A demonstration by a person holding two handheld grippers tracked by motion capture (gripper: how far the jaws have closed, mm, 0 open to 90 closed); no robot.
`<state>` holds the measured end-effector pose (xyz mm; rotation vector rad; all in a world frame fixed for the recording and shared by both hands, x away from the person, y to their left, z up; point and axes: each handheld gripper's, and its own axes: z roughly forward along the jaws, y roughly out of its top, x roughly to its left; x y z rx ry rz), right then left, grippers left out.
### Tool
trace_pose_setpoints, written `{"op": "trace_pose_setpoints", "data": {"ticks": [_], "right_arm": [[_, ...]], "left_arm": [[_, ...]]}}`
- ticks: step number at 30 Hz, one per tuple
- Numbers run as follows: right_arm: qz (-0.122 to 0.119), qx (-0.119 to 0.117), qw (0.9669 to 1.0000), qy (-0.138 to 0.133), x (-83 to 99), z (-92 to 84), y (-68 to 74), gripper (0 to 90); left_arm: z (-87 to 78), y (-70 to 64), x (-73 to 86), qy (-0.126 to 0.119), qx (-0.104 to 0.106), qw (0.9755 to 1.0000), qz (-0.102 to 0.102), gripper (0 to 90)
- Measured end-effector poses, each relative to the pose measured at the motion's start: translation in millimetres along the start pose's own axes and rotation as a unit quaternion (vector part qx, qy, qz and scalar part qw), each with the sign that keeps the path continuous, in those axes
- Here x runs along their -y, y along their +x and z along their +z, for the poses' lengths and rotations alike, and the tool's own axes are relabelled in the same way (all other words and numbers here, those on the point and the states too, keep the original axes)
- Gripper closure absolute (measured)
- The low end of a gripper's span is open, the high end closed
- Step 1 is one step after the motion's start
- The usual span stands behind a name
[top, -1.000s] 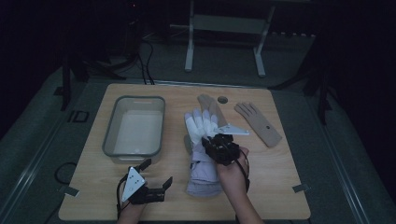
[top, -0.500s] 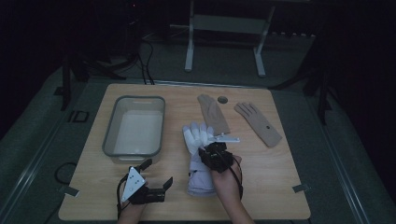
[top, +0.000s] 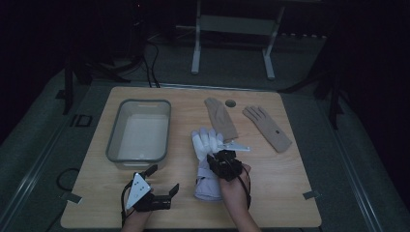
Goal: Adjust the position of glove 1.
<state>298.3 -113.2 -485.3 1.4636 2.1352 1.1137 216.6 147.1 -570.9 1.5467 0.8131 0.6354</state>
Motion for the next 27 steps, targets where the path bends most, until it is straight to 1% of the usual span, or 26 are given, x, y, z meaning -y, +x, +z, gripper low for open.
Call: {"op": "trace_pose_setpoints", "data": {"ticks": [1,2,4,6,7,9,10,15,17,21,24,27], "right_arm": [[0.002,0.001,1.0,-0.007,-1.1,-2.6,-0.8,76.6],[0.002,0.001,1.0,-0.007,-1.1,-2.6,-0.8,76.6],[0.006,0.011,0.9998,-0.018,-2.7,-6.3,-3.7,76.6],[0.011,0.018,0.9992,-0.034,-0.4,-9.9,-5.0,76.6],[0.009,0.02,0.9992,-0.032,0.1,-9.8,-5.2,76.6],[0.018,0.017,0.9993,-0.028,1.6,-6.4,-6.5,76.3],[0.016,0.018,0.9994,-0.024,2.5,-3.9,-6.3,76.2],[0.019,0.011,0.9997,-0.008,8.3,7.8,-2.5,75.7],[0.02,0.015,0.9997,-0.002,10.4,12.5,-1.4,75.3],[0.019,0.02,0.9996,0.001,16.7,20.8,-1.5,74.1],[0.019,0.017,0.9997,0.003,20.4,24.9,-2.4,73.0],[0.025,0.011,0.9996,0.006,23.8,28.5,-5.0,71.6]], "left_arm": [[0.1,-0.1,0.1,0.0,0.0,1.0,0.0,1.4],[0.1,-0.1,0.1,0.0,0.0,1.0,0.0,1.3],[0.4,0.2,0.2,0.001,-0.001,1.0,0.0,1.4],[0.1,0.2,0.1,0.0,0.0,1.0,0.0,1.4],[0.0,0.1,0.1,-0.001,0.0,1.0,-0.001,1.4],[0.7,0.3,0.2,0.001,-0.001,1.0,0.0,1.4],[0.9,0.2,0.3,0.001,0.0,1.0,-0.001,1.4],[0.8,0.0,0.3,0.001,0.0,1.0,0.0,1.4],[1.1,0.1,0.3,0.002,0.0,1.0,-0.001,1.4],[0.7,-0.3,0.3,0.002,0.002,1.0,0.0,1.4],[0.8,0.0,0.5,0.002,0.002,1.0,-0.002,1.4],[1.3,-0.3,0.7,0.003,0.001,1.0,-0.004,1.3]]}}
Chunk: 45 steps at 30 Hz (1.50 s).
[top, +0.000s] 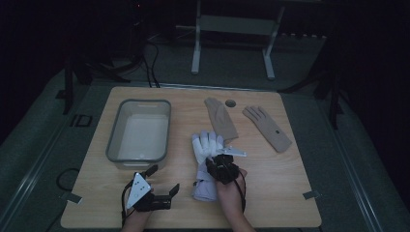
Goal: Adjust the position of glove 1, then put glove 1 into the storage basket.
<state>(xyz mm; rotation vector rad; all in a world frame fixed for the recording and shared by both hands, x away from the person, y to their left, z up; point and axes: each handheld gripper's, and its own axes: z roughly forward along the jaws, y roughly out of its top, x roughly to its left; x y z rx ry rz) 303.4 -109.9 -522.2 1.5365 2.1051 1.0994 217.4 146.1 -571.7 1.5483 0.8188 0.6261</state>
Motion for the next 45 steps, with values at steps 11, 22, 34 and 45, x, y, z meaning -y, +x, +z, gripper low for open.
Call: {"op": "trace_pose_setpoints", "data": {"ticks": [11,22,34,45], "right_arm": [[-0.016,-0.029,0.9994,0.002,-9.2,-9.7,-5.9,58.5],[-0.03,-0.069,0.9961,-0.046,-41.4,-40.7,-54.9,26.2],[-0.098,-0.139,0.9852,-0.022,-33.0,-36.6,-88.6,14.4],[-0.067,-0.126,0.9896,0.014,-26.7,-22.2,-75.0,16.2]], "left_arm": [[1.1,-1.7,-0.2,0.012,-0.004,0.9999,0.004,1.4],[5.3,-9.3,-6.3,0.054,0.005,0.9985,-0.009,1.4],[25.4,-28.6,-27.0,0.122,0.048,0.9901,-0.051,1.4],[52.3,-46.9,-38.4,0.187,0.044,0.9792,-0.065,2.0]]}}
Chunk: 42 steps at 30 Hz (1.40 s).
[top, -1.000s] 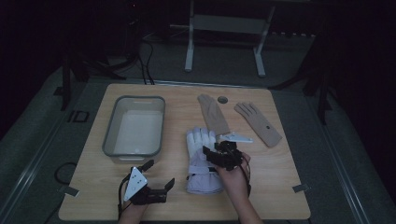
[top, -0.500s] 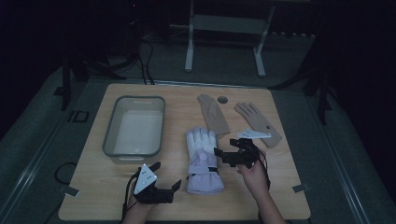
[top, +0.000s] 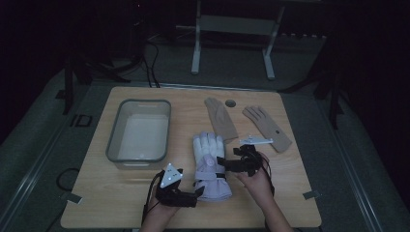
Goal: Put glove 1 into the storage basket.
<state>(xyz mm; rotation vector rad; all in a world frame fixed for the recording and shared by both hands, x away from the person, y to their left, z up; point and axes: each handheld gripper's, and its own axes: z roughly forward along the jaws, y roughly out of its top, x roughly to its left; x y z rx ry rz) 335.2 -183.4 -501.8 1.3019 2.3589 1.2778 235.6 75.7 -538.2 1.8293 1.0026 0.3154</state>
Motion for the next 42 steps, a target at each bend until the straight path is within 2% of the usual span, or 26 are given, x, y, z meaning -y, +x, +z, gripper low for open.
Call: {"op": "trace_pose_setpoints", "data": {"ticks": [1,2,3,4,6,7,8,9,13,15,16,18,19,20,22,24,26,27,29,30,32,33,34,36,37,42], "right_arm": [[0.004,-0.003,1.0,0.006,2.6,3.7,-1.7,16.2],[0.008,0.0,0.9999,0.012,5.3,7.6,-3.5,17.1],[0.011,-0.006,0.9994,0.032,11.1,15.3,-6.3,19.5],[0.011,-0.006,0.9994,0.032,11.1,15.3,-6.3,19.5],[-0.01,0.01,0.9983,0.056,16.8,23.7,-5.4,21.1],[-0.013,0.016,0.9971,0.073,21.6,29.9,-6.4,21.4],[-0.013,0.016,0.9971,0.073,21.6,29.9,-6.4,21.4],[0.0,0.008,0.9964,0.085,24.9,33.7,-8.6,23.3],[0.026,-0.004,0.9955,0.092,28.9,37.5,-14.6,24.0],[0.029,-0.025,0.9951,0.091,29.6,37.8,-15.9,37.2],[0.027,-0.039,0.995,0.088,30.3,37.6,-15.8,40.8],[0.016,-0.047,0.9953,0.084,31.2,37.5,-13.8,49.8],[0.016,-0.047,0.9953,0.084,31.2,37.5,-13.8,49.8],[0.016,-0.054,0.995,0.083,31.5,37.7,-12.8,55.9],[0.014,-0.053,0.9949,0.084,31.5,37.7,-11.7,59.6],[-0.005,-0.038,0.9959,0.082,30.8,36.4,-5.7,66.5],[-0.011,-0.033,0.9961,0.08,30.8,36.0,-4.1,68.2],[-0.016,-0.026,0.9965,0.077,31.1,35.2,-1.5,70.5],[-0.016,-0.024,0.9968,0.075,31.6,35.1,-0.8,72.0],[-0.019,-0.018,0.997,0.073,31.6,34.4,1.4,74.5],[-0.019,-0.015,0.9972,0.071,30.9,34.3,2.9,76.5],[-0.02,-0.014,0.9973,0.07,30.6,34.3,4.0,77.1],[-0.021,-0.012,0.9973,0.069,30.3,34.2,5.0,77.7],[-0.021,-0.01,0.9977,0.064,29.7,33.1,6.2,78.4],[-0.02,-0.01,0.9978,0.062,29.5,32.5,6.6,78.6],[-0.023,-0.006,0.9984,0.051,26.0,26.2,9.9,79.1]], "left_arm": [[1.7,-0.1,0.3,0.002,-0.006,1.0,-0.001,6.1],[3.6,0.7,0.6,0.008,-0.004,0.9999,-0.005,6.9],[5.7,1.6,1.3,0.014,-0.002,0.9999,-0.01,7.0],[7.8,2.4,1.9,0.021,-0.006,0.9997,-0.009,7.0],[11.7,4.1,3.4,0.036,-0.004,0.9992,-0.018,9.5],[13.2,4.7,4.3,0.04,-0.002,0.9989,-0.023,12.9],[14.7,4.8,5.0,0.046,0.0,0.9986,-0.026,12.9],[15.9,5.0,5.5,0.05,0.001,0.9983,-0.028,14.1],[20.8,7.7,7.2,0.073,0.013,0.9964,-0.041,15.4],[21.8,8.4,7.9,0.077,0.013,0.9959,-0.046,15.9],[24.8,10.2,9.5,0.089,0.019,0.9946,-0.05,16.5],[26.6,11.7,10.5,0.093,0.025,0.9938,-0.055,17.2],[28.4,13.0,11.5,0.098,0.034,0.9927,-0.061,17.2],[31.4,14.4,13.2,0.105,0.045,0.991,-0.07,18.8],[32.5,14.6,13.7,0.109,0.054,0.9899,-0.073,20.8],[33.8,14.3,14.2,0.114,0.068,0.9881,-0.077,31.7],[34.9,14.7,14.2,0.12,0.081,0.9861,-0.081,34.7],[35.6,16.3,13.3,0.127,0.092,0.9839,-0.085,39.9],[36.0,16.7,13.2,0.13,0.098,0.9829,-0.087,43.1],[36.1,17.1,13.6,0.131,0.106,0.9819,-0.087,50.3],[35.5,18.0,13.6,0.132,0.11,0.9812,-0.089,57.6],[34.7,18.0,13.2,0.131,0.11,0.981,-0.09,61.9],[32.7,15.9,12.4,0.129,0.106,0.9824,-0.084,65.6],[31.5,14.8,11.8,0.126,0.104,0.9831,-0.084,70.2],[31.5,14.8,11.8,0.126,0.104,0.9831,-0.084,71.2],[26.5,11.1,6.3,0.118,0.089,0.9866,-0.07,72.8]]}}
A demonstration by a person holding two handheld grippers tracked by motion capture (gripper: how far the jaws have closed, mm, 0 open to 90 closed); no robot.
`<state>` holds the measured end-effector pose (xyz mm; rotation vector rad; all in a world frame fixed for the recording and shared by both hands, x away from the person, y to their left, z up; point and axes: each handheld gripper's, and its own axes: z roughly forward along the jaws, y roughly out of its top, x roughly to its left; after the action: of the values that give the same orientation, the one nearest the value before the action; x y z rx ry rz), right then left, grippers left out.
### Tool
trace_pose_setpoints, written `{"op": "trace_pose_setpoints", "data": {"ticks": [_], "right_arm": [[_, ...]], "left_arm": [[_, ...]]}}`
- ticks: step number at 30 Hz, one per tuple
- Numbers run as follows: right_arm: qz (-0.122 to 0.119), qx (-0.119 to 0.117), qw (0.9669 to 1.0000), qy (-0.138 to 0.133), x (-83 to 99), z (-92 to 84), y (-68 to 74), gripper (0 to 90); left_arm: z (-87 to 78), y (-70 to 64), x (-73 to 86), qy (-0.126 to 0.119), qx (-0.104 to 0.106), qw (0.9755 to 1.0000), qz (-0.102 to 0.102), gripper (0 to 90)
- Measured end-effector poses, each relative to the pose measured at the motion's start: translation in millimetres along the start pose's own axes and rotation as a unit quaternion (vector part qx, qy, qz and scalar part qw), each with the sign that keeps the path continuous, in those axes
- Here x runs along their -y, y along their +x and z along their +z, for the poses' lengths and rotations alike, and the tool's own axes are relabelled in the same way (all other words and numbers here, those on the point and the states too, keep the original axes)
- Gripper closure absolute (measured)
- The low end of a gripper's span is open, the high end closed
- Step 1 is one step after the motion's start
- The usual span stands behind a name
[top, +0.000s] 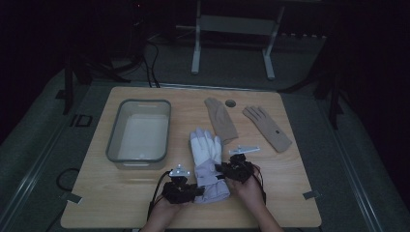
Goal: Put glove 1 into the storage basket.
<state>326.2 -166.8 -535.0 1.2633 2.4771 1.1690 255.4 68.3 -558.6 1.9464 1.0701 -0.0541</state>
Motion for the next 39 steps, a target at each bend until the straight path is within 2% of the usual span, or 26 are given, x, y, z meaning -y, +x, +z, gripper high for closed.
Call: {"op": "trace_pose_setpoints", "data": {"ticks": [8,23,27,39], "right_arm": [[-0.004,0.001,0.9996,-0.027,-14.6,-14.0,6.9,79.4],[-0.018,0.0,0.998,-0.061,-49.3,-27.6,20.8,79.3],[-0.026,-0.004,0.9973,-0.068,-61.8,-28.9,26.5,79.3],[-0.044,-0.014,0.9953,-0.085,-101.4,-23.1,46.5,79.3]], "left_arm": [[-13.8,0.1,-12.0,-0.012,-0.007,0.9998,0.011,73.5],[-46.8,5.2,-42.0,-0.02,-0.013,0.9995,0.022,73.5],[-59.1,8.2,-49.4,-0.023,-0.02,0.9992,0.027,73.5],[-95.0,23.6,-66.2,-0.039,-0.038,0.9983,0.021,73.4]]}}
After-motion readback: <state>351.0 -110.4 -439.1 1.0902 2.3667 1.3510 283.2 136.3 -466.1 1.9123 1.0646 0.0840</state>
